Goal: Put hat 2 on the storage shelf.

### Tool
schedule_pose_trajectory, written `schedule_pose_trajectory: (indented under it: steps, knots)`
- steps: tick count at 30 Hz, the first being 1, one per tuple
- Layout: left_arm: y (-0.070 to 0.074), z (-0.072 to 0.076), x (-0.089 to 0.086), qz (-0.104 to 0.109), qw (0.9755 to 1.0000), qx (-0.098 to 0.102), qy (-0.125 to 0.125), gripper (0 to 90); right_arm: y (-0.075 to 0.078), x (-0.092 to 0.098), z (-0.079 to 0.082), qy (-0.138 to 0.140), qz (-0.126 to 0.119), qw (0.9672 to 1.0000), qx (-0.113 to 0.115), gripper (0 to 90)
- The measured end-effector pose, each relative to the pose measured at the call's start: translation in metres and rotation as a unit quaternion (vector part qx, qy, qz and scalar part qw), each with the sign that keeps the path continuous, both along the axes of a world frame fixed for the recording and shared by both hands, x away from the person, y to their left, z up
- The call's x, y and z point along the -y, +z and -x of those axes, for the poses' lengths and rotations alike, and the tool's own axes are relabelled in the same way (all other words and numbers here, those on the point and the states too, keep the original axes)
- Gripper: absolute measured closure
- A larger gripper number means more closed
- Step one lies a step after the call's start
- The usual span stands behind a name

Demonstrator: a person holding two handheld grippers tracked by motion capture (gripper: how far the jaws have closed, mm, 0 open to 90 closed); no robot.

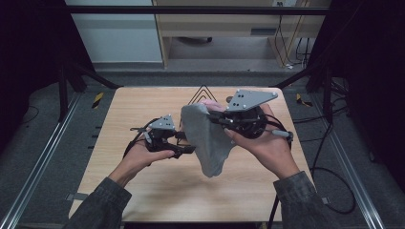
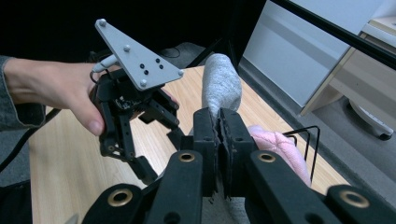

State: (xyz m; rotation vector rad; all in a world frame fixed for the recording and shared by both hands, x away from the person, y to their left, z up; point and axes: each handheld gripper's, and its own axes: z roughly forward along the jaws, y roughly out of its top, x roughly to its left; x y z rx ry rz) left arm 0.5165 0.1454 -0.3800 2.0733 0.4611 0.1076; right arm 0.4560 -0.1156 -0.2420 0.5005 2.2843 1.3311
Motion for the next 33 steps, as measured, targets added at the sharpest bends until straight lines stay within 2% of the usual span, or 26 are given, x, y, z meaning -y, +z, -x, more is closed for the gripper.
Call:
schedule_pose_trajectory:
  steps: [1,8,12,16,19,25,32,33]
  knots:
    - [0.000,0.000,0.001,0.004,1.0000,-0.004,-0.003,41.6,-0.001,0.000,0.000,-0.001,-0.001,1.0000,-0.001,86.3]
    - [-0.002,-0.004,0.014,0.007,0.9999,0.003,-0.007,74.2,-0.009,0.008,-0.005,-0.013,-0.003,0.9999,-0.009,86.3]
    - [-0.001,-0.004,0.020,-0.007,1.0000,0.004,-0.003,87.1,-0.012,0.016,-0.007,-0.024,-0.003,0.9996,-0.013,86.3]
    - [0.004,-0.003,0.020,-0.021,0.9997,0.006,0.007,88.6,-0.015,0.026,-0.009,-0.038,-0.003,0.9991,-0.016,86.3]
    - [0.014,-0.002,0.017,-0.029,0.9994,0.009,0.015,88.8,-0.016,0.034,-0.012,-0.052,-0.005,0.9985,-0.019,86.3]
    - [0.050,-0.005,0.007,-0.044,0.9982,0.028,0.032,88.8,-0.014,0.044,-0.020,-0.076,-0.022,0.9967,-0.017,86.3]
    - [0.097,-0.018,0.000,-0.068,0.9948,0.058,0.049,88.9,-0.001,0.049,-0.037,-0.096,-0.052,0.9940,-0.014,86.3]
    - [0.097,-0.018,0.000,-0.068,0.9948,0.058,0.049,88.9,-0.001,0.049,-0.037,-0.096,-0.052,0.9940,-0.014,86.3]
